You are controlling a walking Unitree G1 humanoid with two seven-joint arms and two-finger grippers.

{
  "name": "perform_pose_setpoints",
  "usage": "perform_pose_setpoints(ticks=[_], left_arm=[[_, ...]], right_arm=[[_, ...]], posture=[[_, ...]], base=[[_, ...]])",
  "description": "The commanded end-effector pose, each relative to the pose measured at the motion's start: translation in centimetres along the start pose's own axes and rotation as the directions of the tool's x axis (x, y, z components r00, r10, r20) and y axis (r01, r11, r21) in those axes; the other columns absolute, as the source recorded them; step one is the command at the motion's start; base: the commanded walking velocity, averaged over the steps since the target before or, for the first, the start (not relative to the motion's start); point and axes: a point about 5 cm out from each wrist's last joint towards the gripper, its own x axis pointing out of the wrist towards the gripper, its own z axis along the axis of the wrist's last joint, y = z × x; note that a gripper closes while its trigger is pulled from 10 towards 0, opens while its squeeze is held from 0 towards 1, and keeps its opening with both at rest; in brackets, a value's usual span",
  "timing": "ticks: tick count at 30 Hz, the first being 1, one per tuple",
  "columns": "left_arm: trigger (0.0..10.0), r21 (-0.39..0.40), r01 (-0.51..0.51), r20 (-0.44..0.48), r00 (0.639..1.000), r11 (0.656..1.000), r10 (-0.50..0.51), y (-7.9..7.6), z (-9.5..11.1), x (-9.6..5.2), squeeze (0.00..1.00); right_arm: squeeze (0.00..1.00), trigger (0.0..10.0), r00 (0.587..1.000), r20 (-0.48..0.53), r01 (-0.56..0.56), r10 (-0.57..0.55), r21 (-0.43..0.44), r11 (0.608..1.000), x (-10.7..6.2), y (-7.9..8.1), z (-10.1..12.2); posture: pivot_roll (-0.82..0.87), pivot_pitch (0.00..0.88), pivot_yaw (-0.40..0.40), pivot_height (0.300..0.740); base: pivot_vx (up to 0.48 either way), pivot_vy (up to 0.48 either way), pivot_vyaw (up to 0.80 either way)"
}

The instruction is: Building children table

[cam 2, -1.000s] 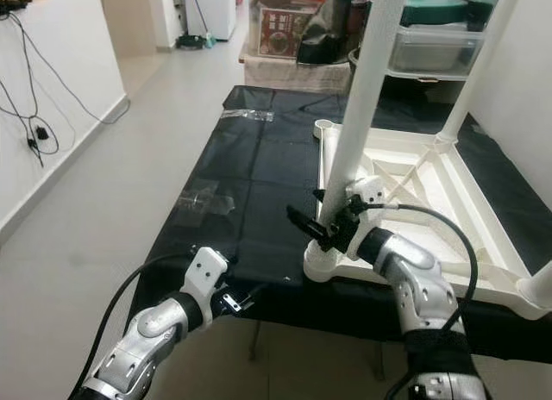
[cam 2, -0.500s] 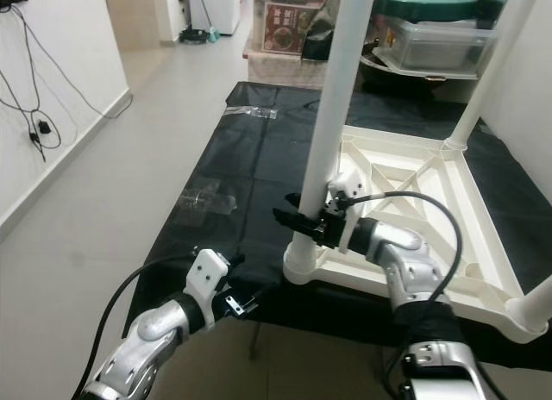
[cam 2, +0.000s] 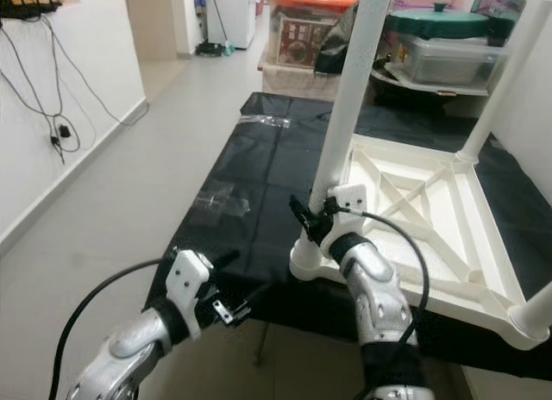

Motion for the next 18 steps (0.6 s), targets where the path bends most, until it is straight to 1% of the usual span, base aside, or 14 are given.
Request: perform_pose_setpoints(ticks=[1, 2, 3, 4, 5, 6, 7, 9, 10, 11, 15, 16, 17, 18], left_arm=[[10.0, -0.002, -0.009, 0.000, 1.000, 1.000, 0.009, 0.0, 0.3, -0.2, 0.00], [10.0, 0.007, -0.020, 0.000, 1.000, 1.000, 0.020, -0.2, 0.6, -0.4, 0.00], [10.0, 0.007, -0.020, 0.000, 1.000, 1.000, 0.020, -0.2, 0.6, -0.4, 0.00], [10.0, 0.000, -0.029, -0.002, 1.000, 1.000, 0.029, -0.3, 0.7, -0.4, 0.00], [10.0, 0.000, -0.029, -0.002, 1.000, 1.000, 0.029, -0.3, 0.7, -0.4, 0.00], [10.0, -0.010, -0.037, -0.007, 0.999, 0.999, 0.036, -0.4, 0.6, -0.4, 0.00], [10.0, -0.010, -0.037, -0.007, 0.999, 0.999, 0.036, -0.4, 0.6, -0.4, 0.00], [10.0, -0.032, -0.033, -0.024, 0.999, 0.999, 0.033, -0.7, 0.3, -0.3, 0.00], [10.0, -0.035, -0.029, -0.032, 0.999, 0.999, 0.028, -0.8, 0.2, -0.3, 0.00], [10.0, -0.035, -0.026, -0.036, 0.999, 0.999, 0.025, -0.9, 0.2, -0.2, 0.00], [10.0, -0.037, -0.026, -0.040, 0.999, 0.999, 0.024, -0.9, 0.4, -0.2, 0.00], [10.0, -0.038, -0.025, -0.041, 0.999, 0.999, 0.024, -1.0, 0.5, -0.2, 0.00], [10.0, -0.039, -0.025, -0.043, 0.999, 0.999, 0.023, -1.0, 0.5, -0.2, 0.00], [10.0, -0.039, -0.025, -0.043, 0.999, 0.999, 0.023, -1.0, 0.5, -0.2, 0.00]], right_arm=[[0.00, 0.0, 0.989, -0.039, 0.145, -0.143, 0.036, 0.989, -1.1, -1.6, -1.2], [0.00, 0.0, 0.949, -0.046, 0.314, -0.313, 0.020, 0.949, -1.8, -1.5, -1.8], [0.00, 0.0, 0.949, -0.046, 0.314, -0.313, 0.020, 0.949, -1.8, -1.5, -1.8], [0.00, 0.0, 0.882, -0.061, 0.469, -0.467, 0.028, 0.883, -2.5, -1.2, -2.6], [0.00, 0.0, 0.882, -0.061, 0.469, -0.467, 0.028, 0.883, -2.5, -1.2, -2.6], [0.00, 0.0, 0.806, -0.074, 0.591, -0.587, 0.039, 0.806, -3.2, -0.9, -3.0], [0.00, 0.0, 0.806, -0.074, 0.591, -0.587, 0.039, 0.806, -3.2, -0.9, -3.0], [0.00, 0.0, 0.669, -0.112, 0.743, -0.735, 0.070, 0.666, -3.9, -0.5, -3.6], [0.00, 0.0, 0.623, -0.139, 0.782, -0.770, 0.101, 0.615, -3.8, -0.1, -3.8], [0.00, 0.0, 0.598, -0.160, 0.802, -0.786, 0.121, 0.585, -3.7, 0.2, -4.0], [0.00, 0.0, 0.589, -0.165, 0.808, -0.791, 0.135, 0.573, -3.3, 0.8, -3.8], [0.00, 0.0, 0.606, -0.159, 0.795, -0.779, 0.133, 0.592, -2.9, 1.2, -3.7], [0.00, 8.5, 0.652, -0.142, 0.758, -0.745, 0.132, 0.639, -2.4, 1.9, -3.4], [0.00, 8.5, 0.652, -0.142, 0.758, -0.745, 0.132, 0.639, -2.4, 1.9, -3.4]], posture=[[0.15, 0.000, -0.033, 0.740], [0.15, 0.000, -0.039, 0.740], [0.15, 0.000, -0.039, 0.740], [0.15, 0.000, -0.044, 0.740], [0.15, 0.000, -0.044, 0.740], [0.15, 0.000, -0.046, 0.740], [0.15, 0.000, -0.046, 0.740], [0.15, 0.000, -0.047, 0.740], [0.15, 0.000, -0.047, 0.740], [0.15, 0.000, -0.050, 0.740], [0.16, 0.000, -0.057, 0.740], [0.16, 0.000, -0.061, 0.740], [0.16, 0.000, -0.062, 0.740], [0.16, 0.000, -0.062, 0.740]], base=[[0.000, 0.000, 0.00], [0.000, 0.000, 0.00], [0.000, 0.000, 0.00], [0.000, 0.000, 0.00], [0.000, 0.000, 0.00], [0.000, 0.000, 0.00], [0.000, 0.000, 0.00], [0.000, 0.000, 0.00], [0.000, 0.000, 0.00], [0.000, 0.000, 0.00], [0.000, 0.000, 0.00], [0.000, 0.000, 0.00], [0.000, 0.000, 0.00], [0.000, 0.000, 0.00]])
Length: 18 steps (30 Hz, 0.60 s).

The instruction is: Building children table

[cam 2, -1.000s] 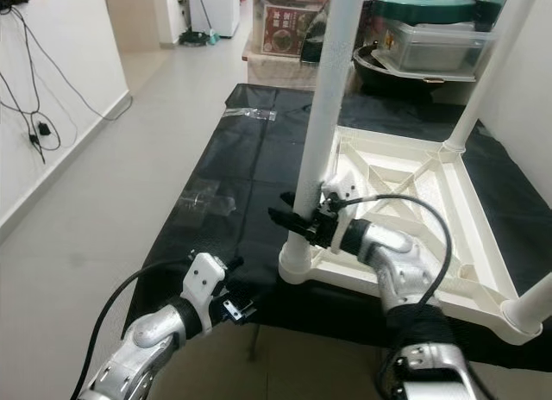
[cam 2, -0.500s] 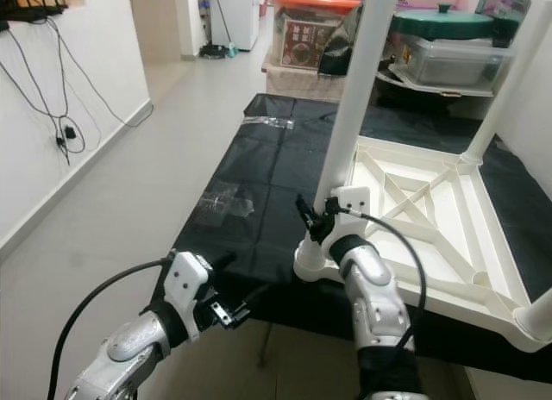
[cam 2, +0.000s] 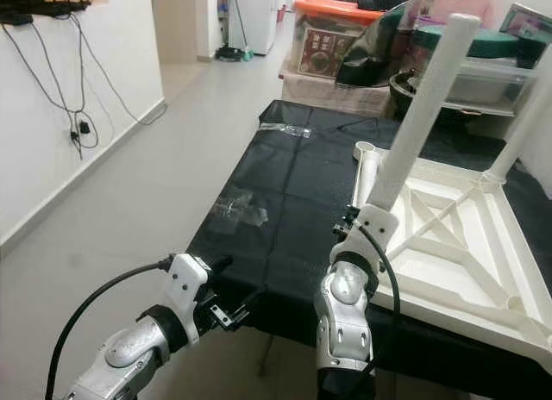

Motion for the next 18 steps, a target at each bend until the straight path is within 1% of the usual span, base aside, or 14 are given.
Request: perform_pose_setpoints(ticks=[1, 2, 5, 6, 7, 8, 9, 10, 11, 13, 14, 16, 17, 18], left_arm=[[10.0, -0.007, 0.005, -0.005, 1.000, 1.000, -0.005, -0.3, 0.1, 0.1, 0.00], [10.0, -0.008, 0.007, -0.006, 1.000, 1.000, -0.007, -0.3, 0.2, 0.2, 0.00], [10.0, -0.010, 0.010, -0.009, 1.000, 1.000, -0.010, -0.4, 0.2, 0.2, 0.00], [10.0, -0.012, 0.013, -0.010, 1.000, 1.000, -0.013, -0.4, 0.2, 0.2, 0.00], [10.0, -0.012, 0.013, -0.010, 1.000, 1.000, -0.013, -0.4, 0.2, 0.2, 0.00], [10.0, -0.012, 0.016, -0.012, 1.000, 1.000, -0.016, -0.5, 0.2, 0.3, 0.00], [10.0, -0.012, 0.016, -0.012, 1.000, 1.000, -0.016, -0.5, 0.2, 0.3, 0.00], [10.0, -0.012, 0.018, -0.012, 1.000, 1.000, -0.018, -0.5, 0.3, 0.3, 0.00], [10.0, -0.012, 0.018, -0.012, 1.000, 1.000, -0.018, -0.5, 0.3, 0.3, 0.00], [10.0, -0.006, 0.023, -0.012, 1.000, 1.000, -0.023, -0.6, 0.4, 0.4, 0.00], [10.0, -0.006, 0.023, -0.012, 1.000, 1.000, -0.023, -0.6, 0.4, 0.4, 0.00], [10.0, -0.004, 0.027, -0.013, 1.000, 1.000, -0.027, -0.7, 0.5, 0.5, 0.00], [10.0, -0.004, 0.027, -0.013, 1.000, 1.000, -0.027, -0.7, 0.5, 0.5, 0.00], [10.0, -0.003, 0.029, -0.013, 0.999, 1.000, -0.029, -0.7, 0.5, 0.5, 0.00]], right_arm=[[0.64, 10.0, 0.993, -0.115, 0.005, 0.001, 0.055, 0.998, -0.8, 0.9, -1.9], [1.00, 10.0, 0.993, -0.082, -0.083, 0.088, 0.063, 0.995, -0.9, 1.5, -1.5], [1.00, 10.0, 0.985, -0.033, -0.168, 0.170, 0.066, 0.984, -1.1, 1.9, -1.0], [0.85, 10.0, 0.984, 0.001, -0.179, 0.179, 0.047, 0.983, -1.0, 1.7, -0.7], [0.85, 10.0, 0.984, 0.001, -0.179, 0.179, 0.047, 0.983, -1.0, 1.7, -0.7], [0.14, 10.0, 0.970, 0.061, -0.236, 0.233, 0.032, 0.971, -0.8, 1.6, 0.0], [0.14, 10.0, 0.970, 0.061, -0.236, 0.233, 0.032, 0.971, -0.8, 1.6, 0.0], [0.00, 10.0, 0.958, 0.126, -0.258, 0.259, -0.019, 0.966, -0.6, 1.2, 0.6], [0.00, 10.0, 0.958, 0.126, -0.258, 0.259, -0.019, 0.966, -0.6, 1.2, 0.6], [0.00, 10.0, 0.874, 0.116, -0.477, 0.472, 0.018, 0.879, 0.2, 1.1, 0.7], [0.00, 10.0, 0.874, 0.116, -0.477, 0.472, 0.018, 0.879, 0.2, 1.1, 0.7], [0.00, 10.0, 0.717, 0.054, -0.697, 0.695, 0.025, 0.717, 0.4, 1.2, 0.6], [0.00, 10.0, 0.717, 0.054, -0.697, 0.695, 0.025, 0.717, 0.4, 1.2, 0.6], [0.00, 10.0, 0.626, 0.010, -0.780, 0.780, 0.014, 0.626, 0.6, 1.0, 0.7]], posture=[[0.16, 0.000, -0.062, 0.740], [0.15, 0.000, -0.063, 0.740], [0.15, 0.000, -0.057, 0.740], [0.14, 0.000, -0.057, 0.740], [0.14, 0.000, -0.057, 0.740], [0.14, 0.000, -0.057, 0.740], [0.14, 0.000, -0.057, 0.740], [0.14, 0.000, -0.057, 0.740], [0.14, 0.000, -0.057, 0.740], [0.15, 0.000, -0.057, 0.740], [0.15, 0.000, -0.057, 0.740], [0.15, 0.000, -0.058, 0.740], [0.15, 0.000, -0.058, 0.740], [0.15, 0.000, -0.052, 0.740]], base=[[0.000, 0.000, 0.00], [0.000, 0.000, 0.00], [0.000, 0.000, 0.00], [0.000, 0.000, 0.00], [0.000, 0.000, 0.00], [0.000, 0.000, 0.00], [0.000, 0.000, 0.00], [0.000, 0.000, 0.00], [0.000, 0.000, 0.00], [0.000, 0.000, 0.00], [0.000, 0.000, 0.00], [0.000, 0.000, 0.00], [0.000, 0.000, 0.00], [0.000, 0.000, 0.00]])
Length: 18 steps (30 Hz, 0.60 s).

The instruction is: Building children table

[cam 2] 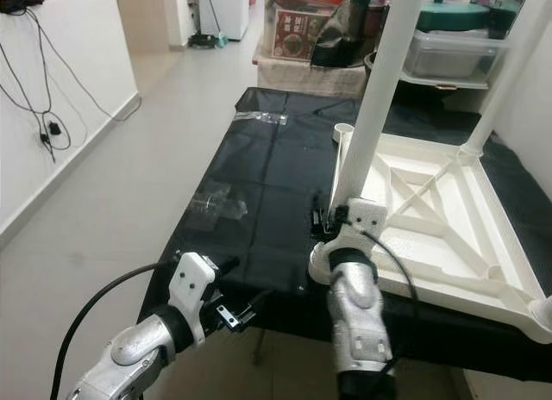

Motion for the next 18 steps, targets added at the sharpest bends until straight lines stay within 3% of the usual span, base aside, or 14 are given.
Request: perform_pose_setpoints(ticks=[1, 2, 3, 4, 7, 8, 10, 11, 12, 13, 14, 15, 16, 18], left_arm=[[10.0, 0.005, 0.009, 0.004, 1.000, 1.000, -0.009, -0.2, 0.4, 0.1, 0.00], [10.0, 0.006, 0.013, 0.003, 1.000, 1.000, -0.013, -0.2, 0.4, 0.1, 0.00], [10.0, 0.006, 0.013, 0.003, 1.000, 1.000, -0.013, -0.2, 0.4, 0.1, 0.00], [10.0, 0.007, 0.016, 0.002, 1.000, 1.000, -0.016, -0.3, 0.4, 0.1, 0.00], [10.0, 0.009, 0.018, 0.001, 1.000, 1.000, -0.018, -0.3, 0.5, 0.2, 0.00], [10.0, 0.010, 0.019, 0.000, 1.000, 1.000, -0.019, -0.3, 0.5, 0.2, 0.00], [10.0, 0.010, 0.019, 0.000, 1.000, 1.000, -0.019, -0.3, 0.5, 0.2, 0.00], [10.0, 0.011, 0.020, -0.002, 1.000, 1.000, -0.020, -0.2, 0.4, 0.2, 0.00], [10.0, 0.011, 0.020, -0.002, 1.000, 1.000, -0.020, -0.2, 0.4, 0.2, 0.00], [10.0, 0.013, 0.021, -0.004, 1.000, 1.000, -0.021, -0.2, 0.4, 0.2, 0.00], [10.0, 0.013, 0.021, -0.004, 1.000, 1.000, -0.021, -0.2, 0.4, 0.2, 0.00], [10.0, 0.015, 0.022, -0.006, 1.000, 1.000, -0.022, -0.1, 0.4, 0.3, 0.00], [10.0, 0.015, 0.022, -0.006, 1.000, 1.000, -0.022, -0.1, 0.4, 0.3, 0.00], [10.0, 0.017, 0.024, -0.008, 1.000, 1.000, -0.023, -0.1, 0.3, 0.3, 0.00]], right_arm=[[0.00, 10.0, 0.984, -0.055, -0.169, 0.172, 0.042, 0.985, 0.3, 0.4, -0.3], [0.00, 10.0, 0.950, -0.094, -0.296, 0.297, 0.031, 0.955, 0.3, 0.2, 0.0], [0.00, 10.0, 0.950, -0.094, -0.296, 0.297, 0.031, 0.955, 0.3, 0.2, 0.0], [0.00, 10.0, 0.912, -0.125, -0.391, 0.391, 0.030, 0.920, 0.4, 0.0, 0.3], [0.00, 10.0, 0.878, -0.146, -0.457, 0.456, 0.027, 0.889, 0.6, -0.1, 0.6], [0.00, 10.0, 0.826, -0.170, -0.539, 0.538, 0.043, 0.841, 1.0, 0.0, 0.8], [0.00, 10.0, 0.826, -0.170, -0.539, 0.538, 0.043, 0.841, 1.0, 0.0, 0.8], [0.00, 10.0, 0.757, -0.190, -0.627, 0.625, 0.057, 0.777, 1.1, 0.2, 1.0], [0.00, 10.0, 0.757, -0.190, -0.627, 0.625, 0.057, 0.777, 1.1, 0.2, 1.0], [0.00, 10.0, 0.680, -0.209, -0.706, 0.702, 0.069, 0.705, 1.2, 0.5, 1.2], [0.00, 10.0, 0.680, -0.209, -0.706, 0.702, 0.069, 0.705, 1.2, 0.5, 1.2], [0.00, 10.0, 0.615, -0.221, -0.761, 0.757, 0.086, 0.643, 1.5, 0.7, 1.4], [0.00, 10.0, 0.615, -0.221, -0.761, 0.757, 0.086, 0.643, 1.5, 0.7, 1.4], [0.00, 10.0, 0.577, -0.224, -0.789, 0.785, 0.095, 0.607, 1.9, 0.8, 1.6]], posture=[[0.15, 0.000, -0.052, 0.740], [0.15, 0.000, -0.053, 0.740], [0.15, 0.000, -0.053, 0.740], [0.15, 0.000, -0.053, 0.740], [0.15, 0.000, -0.053, 0.740], [0.17, 0.000, -0.062, 0.740], [0.17, 0.000, -0.062, 0.740], [0.18, 0.000, -0.065, 0.740], [0.18, 0.000, -0.065, 0.740], [0.18, 0.000, -0.065, 0.740], [0.18, 0.000, -0.065, 0.740], [0.19, 0.000, -0.069, 0.740], [0.19, 0.000, -0.069, 0.740], [0.20, 0.000, -0.069, 0.740]], base=[[0.000, 0.000, 0.00], [0.000, 0.000, 0.00], [0.000, 0.000, 0.00], [0.000, 0.000, 0.00], [0.000, 0.000, 0.00], [0.000, 0.000, 0.00], [0.000, 0.000, 0.00], [0.000, 0.000, 0.00], [0.000, 0.000, 0.00], [0.000, 0.000, 0.00], [0.000, 0.000, 0.00], [0.000, 0.000, 0.00], [0.000, 0.000, 0.00], [0.000, 0.000, 0.00]])
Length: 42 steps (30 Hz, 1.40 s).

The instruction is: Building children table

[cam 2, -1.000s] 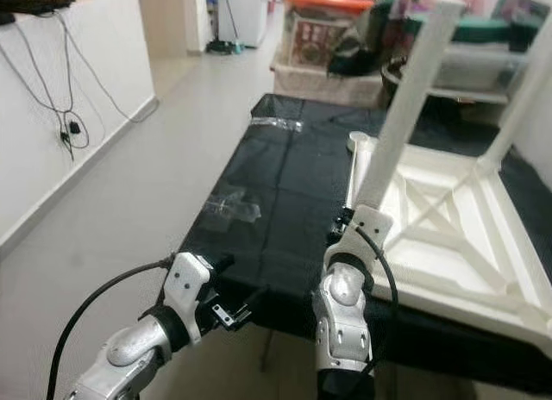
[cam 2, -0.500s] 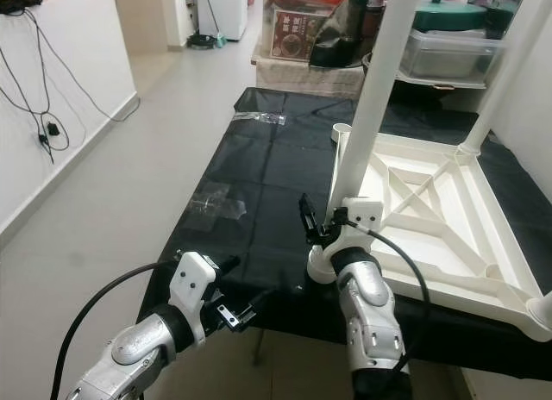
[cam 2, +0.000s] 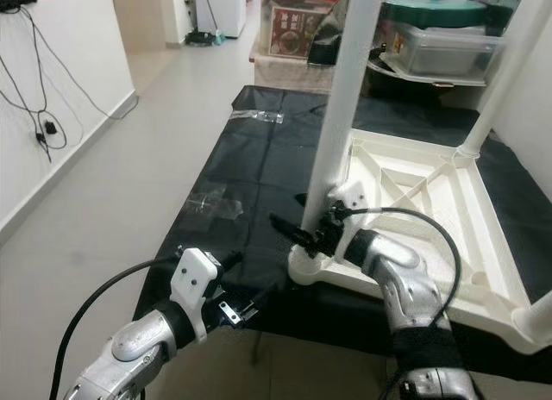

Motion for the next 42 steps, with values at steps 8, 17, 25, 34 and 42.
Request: perform_pose_setpoints(ticks=[8, 17, 25, 34, 42], left_arm=[[10.0, -0.003, 0.009, -0.034, 0.999, 1.000, -0.009, 0.1, -0.5, 0.0, 0.00], [10.0, -0.005, 0.012, -0.037, 0.999, 1.000, -0.013, 0.0, -0.6, 0.0, 0.00], [10.0, -0.009, 0.021, -0.039, 0.999, 1.000, -0.021, 0.0, -0.7, 0.1, 0.00], [10.0, -0.010, 0.023, -0.037, 0.999, 1.000, -0.023, 0.0, -0.6, 0.2, 0.00], [10.0, -0.013, 0.021, -0.038, 0.999, 1.000, -0.022, 0.0, -0.7, 0.2, 0.00]], right_arm=[[0.00, 0.0, 0.986, 0.038, -0.164, 0.162, 0.046, 0.985, 1.6, 0.8, 0.1], [0.00, 0.0, 0.958, 0.161, 0.225, -0.238, 0.099, 0.969, 0.6, 0.0, -0.6], [0.00, 0.0, 0.288, 0.045, 0.931, -0.957, 0.223, 0.291, -4.4, -1.5, -2.1], [0.00, 0.0, -0.094, -0.053, 0.969, -0.994, 0.222, -0.104, -5.0, 1.3, -3.1], [0.00, 10.0, 0.001, -0.037, 0.960, -0.999, 0.281, -0.009, -1.6, 2.0, -2.7]], posture=[[0.21, 0.000, -0.067, 0.740], [0.19, 0.000, -0.061, 0.740], [0.17, 0.000, -0.047, 0.740], [0.17, 0.000, -0.057, 0.740], [0.17, 0.000, -0.054, 0.740]], base=[[0.000, 0.000, 0.00], [0.000, 0.000, 0.00], [0.000, 0.000, 0.00], [0.000, 0.000, 0.00], [0.000, 0.000, 0.00]])
